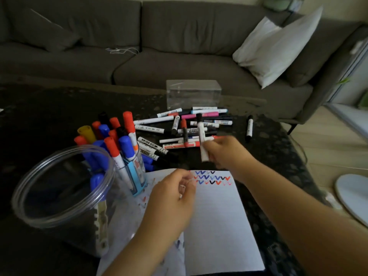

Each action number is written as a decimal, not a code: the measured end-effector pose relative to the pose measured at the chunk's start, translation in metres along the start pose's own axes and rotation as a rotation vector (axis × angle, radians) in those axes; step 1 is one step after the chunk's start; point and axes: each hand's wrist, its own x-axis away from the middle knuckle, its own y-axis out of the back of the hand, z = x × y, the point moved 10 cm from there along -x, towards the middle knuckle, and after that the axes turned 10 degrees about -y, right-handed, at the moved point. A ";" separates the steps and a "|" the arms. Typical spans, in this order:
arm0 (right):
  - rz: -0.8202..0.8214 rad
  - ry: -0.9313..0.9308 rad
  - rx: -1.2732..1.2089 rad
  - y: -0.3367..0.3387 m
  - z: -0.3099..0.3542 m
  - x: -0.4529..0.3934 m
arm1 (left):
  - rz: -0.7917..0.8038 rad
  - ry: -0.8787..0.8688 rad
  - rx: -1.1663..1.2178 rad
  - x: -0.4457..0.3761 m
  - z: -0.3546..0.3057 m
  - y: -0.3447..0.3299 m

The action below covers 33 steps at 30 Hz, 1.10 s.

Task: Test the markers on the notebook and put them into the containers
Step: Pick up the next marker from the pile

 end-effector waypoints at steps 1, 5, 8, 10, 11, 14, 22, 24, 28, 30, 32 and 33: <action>0.051 0.004 -0.035 0.002 -0.009 0.022 | 0.010 0.022 0.056 0.000 -0.003 -0.002; 0.258 -0.044 -0.162 0.001 -0.045 0.099 | 0.095 0.252 0.344 0.009 -0.009 -0.016; 0.355 -0.084 -0.192 -0.003 -0.065 0.143 | 0.106 0.419 0.733 0.028 -0.019 -0.030; 0.393 -0.081 -0.254 -0.007 -0.068 0.167 | 0.115 0.457 0.950 0.041 -0.034 -0.034; 0.390 -0.093 -0.287 -0.008 -0.071 0.177 | 0.117 0.457 1.025 0.048 -0.042 -0.033; 0.378 -0.059 -0.331 -0.009 -0.068 0.199 | 0.094 0.402 1.077 0.066 -0.062 -0.023; 0.488 0.114 -0.516 -0.026 -0.044 0.244 | 0.152 0.245 1.045 0.110 -0.090 -0.006; 0.619 0.019 -0.643 -0.033 -0.048 0.256 | 0.206 0.220 1.170 0.117 -0.103 -0.005; 0.807 -0.031 -0.840 -0.040 -0.044 0.280 | 0.282 0.161 1.299 0.132 -0.126 -0.002; 0.866 -0.024 -0.906 -0.040 -0.042 0.287 | 0.322 0.136 1.338 0.138 -0.135 0.000; 0.934 -0.015 -0.947 -0.042 -0.041 0.292 | 0.330 0.151 1.348 0.142 -0.139 0.000; 0.954 -0.006 -0.958 -0.043 -0.040 0.294 | 0.319 0.162 1.336 0.143 -0.138 0.001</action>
